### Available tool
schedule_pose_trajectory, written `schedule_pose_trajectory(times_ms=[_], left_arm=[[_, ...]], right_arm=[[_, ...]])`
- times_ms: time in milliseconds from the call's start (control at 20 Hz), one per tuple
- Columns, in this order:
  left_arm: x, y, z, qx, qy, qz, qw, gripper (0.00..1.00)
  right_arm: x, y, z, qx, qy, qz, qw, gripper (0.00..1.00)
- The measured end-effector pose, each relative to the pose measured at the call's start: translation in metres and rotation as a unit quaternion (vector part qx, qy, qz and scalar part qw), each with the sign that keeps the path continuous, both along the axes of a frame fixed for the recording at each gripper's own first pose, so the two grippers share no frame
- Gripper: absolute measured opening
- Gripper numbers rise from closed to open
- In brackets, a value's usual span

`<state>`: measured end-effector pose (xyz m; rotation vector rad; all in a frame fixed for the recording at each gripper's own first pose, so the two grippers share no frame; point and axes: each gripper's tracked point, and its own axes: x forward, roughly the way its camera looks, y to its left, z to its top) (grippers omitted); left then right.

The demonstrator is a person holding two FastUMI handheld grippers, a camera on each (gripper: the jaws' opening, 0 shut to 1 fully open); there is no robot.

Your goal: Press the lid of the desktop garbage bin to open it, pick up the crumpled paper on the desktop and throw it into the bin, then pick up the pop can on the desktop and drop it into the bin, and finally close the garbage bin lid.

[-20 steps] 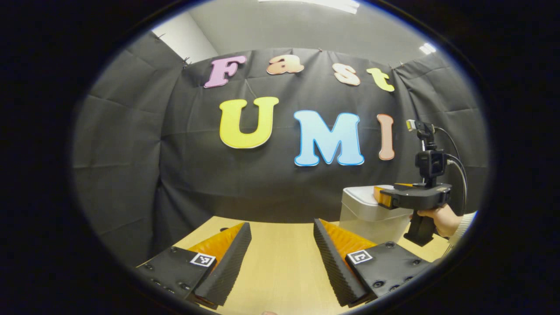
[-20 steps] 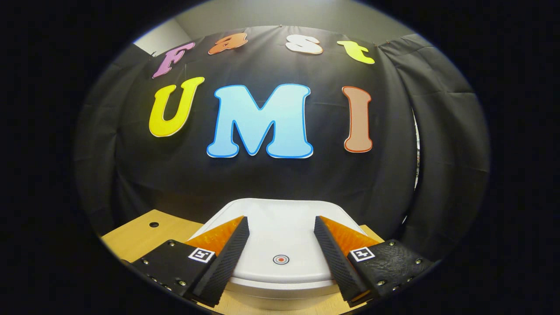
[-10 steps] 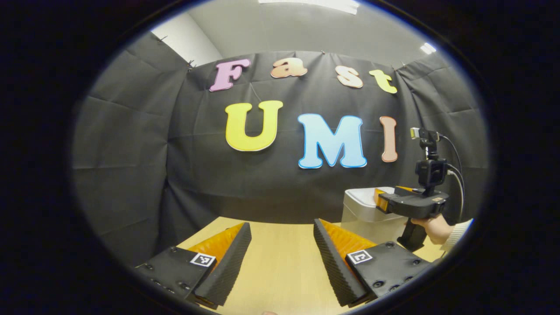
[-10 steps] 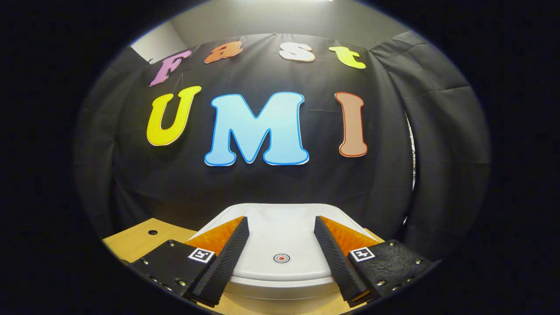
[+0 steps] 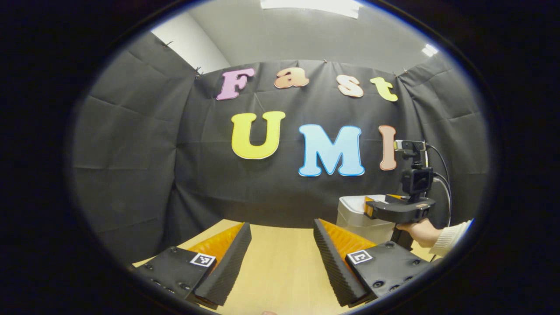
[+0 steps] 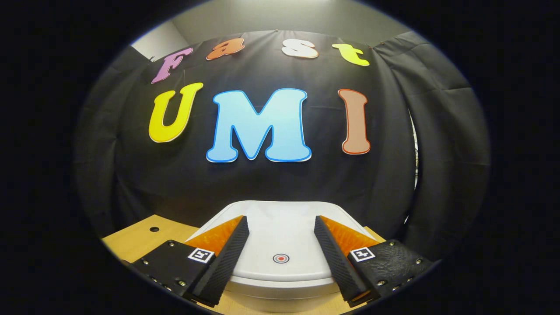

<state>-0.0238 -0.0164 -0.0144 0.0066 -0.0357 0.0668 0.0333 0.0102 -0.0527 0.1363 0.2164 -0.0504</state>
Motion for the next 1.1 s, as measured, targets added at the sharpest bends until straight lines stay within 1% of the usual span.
schedule_pose_trajectory(times_ms=[50, 200, 350, 450, 550, 600, 650, 900, 1000, 1100], left_arm=[[-0.004, 0.002, 0.003, -0.002, -0.003, 0.007, 1.0, 0.95], [-0.015, 0.009, 0.012, 0.0, -0.013, 0.029, 0.999, 0.95], [-0.025, 0.009, 0.018, 0.009, -0.021, 0.041, 0.999, 0.96], [-0.029, 0.007, 0.017, 0.01, -0.02, 0.043, 0.999, 0.96], [-0.03, 0.005, 0.015, 0.009, -0.018, 0.046, 0.999, 0.96], [-0.031, 0.004, 0.014, 0.007, -0.017, 0.046, 0.999, 0.96], [-0.029, 0.002, 0.014, 0.006, -0.016, 0.044, 0.999, 0.96], [-0.028, -0.006, 0.011, 0.005, -0.01, 0.033, 0.999, 0.96], [-0.027, -0.005, 0.007, 0.005, -0.006, 0.035, 0.999, 0.96], [-0.025, -0.001, 0.006, 0.008, -0.006, 0.039, 0.999, 0.96]], right_arm=[[-0.001, -0.001, 0.002, 0.001, -0.002, 0.003, 1.0, 0.97], [-0.008, 0.002, 0.005, 0.027, 0.015, 0.013, 0.999, 0.96], [-0.013, 0.003, 0.005, 0.026, 0.009, 0.027, 0.999, 0.96], [-0.015, 0.001, 0.002, 0.023, 0.011, 0.032, 0.999, 0.96], [-0.016, 0.003, -0.002, 0.001, 0.015, 0.035, 0.999, 0.97], [-0.017, 0.002, -0.005, 0.0, 0.023, 0.035, 0.999, 0.98], [-0.017, 0.003, -0.006, 0.016, 0.026, 0.034, 0.999, 0.98], [-0.016, 0.003, -0.001, 0.011, 0.012, 0.036, 0.999, 0.98], [-0.015, 0.002, 0.002, 0.021, -0.004, 0.044, 0.999, 0.97], [-0.02, -0.001, 0.003, 0.034, 0.0, 0.052, 0.998, 0.96]])
